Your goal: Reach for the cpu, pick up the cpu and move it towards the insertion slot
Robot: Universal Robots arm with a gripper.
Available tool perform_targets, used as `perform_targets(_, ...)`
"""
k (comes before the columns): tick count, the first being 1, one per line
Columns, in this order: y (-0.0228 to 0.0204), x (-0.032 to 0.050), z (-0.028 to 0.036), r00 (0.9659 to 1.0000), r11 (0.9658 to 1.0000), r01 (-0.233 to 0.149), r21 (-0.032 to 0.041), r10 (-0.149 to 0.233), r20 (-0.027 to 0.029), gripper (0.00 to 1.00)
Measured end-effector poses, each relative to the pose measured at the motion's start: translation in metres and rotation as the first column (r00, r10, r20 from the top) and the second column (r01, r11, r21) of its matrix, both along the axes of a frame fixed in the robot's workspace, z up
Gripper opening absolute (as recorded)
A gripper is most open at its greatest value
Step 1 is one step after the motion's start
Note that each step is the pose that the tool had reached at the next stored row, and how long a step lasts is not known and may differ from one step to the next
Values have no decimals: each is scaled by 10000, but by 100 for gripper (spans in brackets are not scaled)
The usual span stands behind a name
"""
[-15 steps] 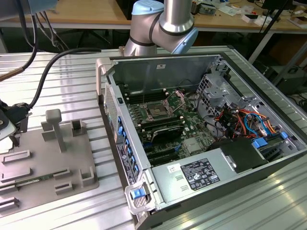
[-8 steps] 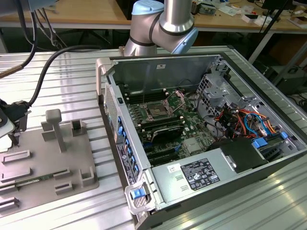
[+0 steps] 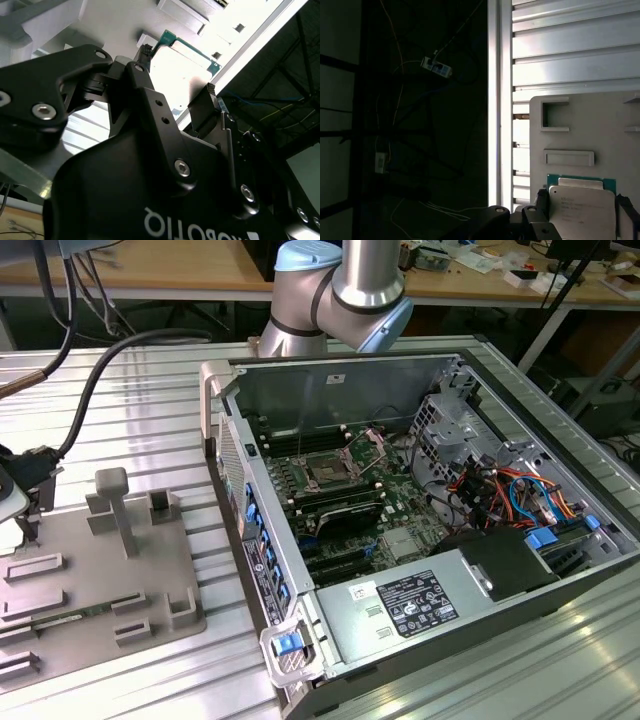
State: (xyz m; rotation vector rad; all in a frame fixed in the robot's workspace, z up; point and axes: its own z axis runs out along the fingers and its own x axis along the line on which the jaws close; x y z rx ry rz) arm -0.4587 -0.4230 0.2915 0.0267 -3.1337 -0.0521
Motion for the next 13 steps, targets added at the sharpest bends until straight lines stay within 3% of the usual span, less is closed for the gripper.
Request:
perform_targets(5,0,0,19,10000,10000,0,-1,0,-2,55)
perform_targets(13,0,0,115,10000,10000,0,0,0,0,55)
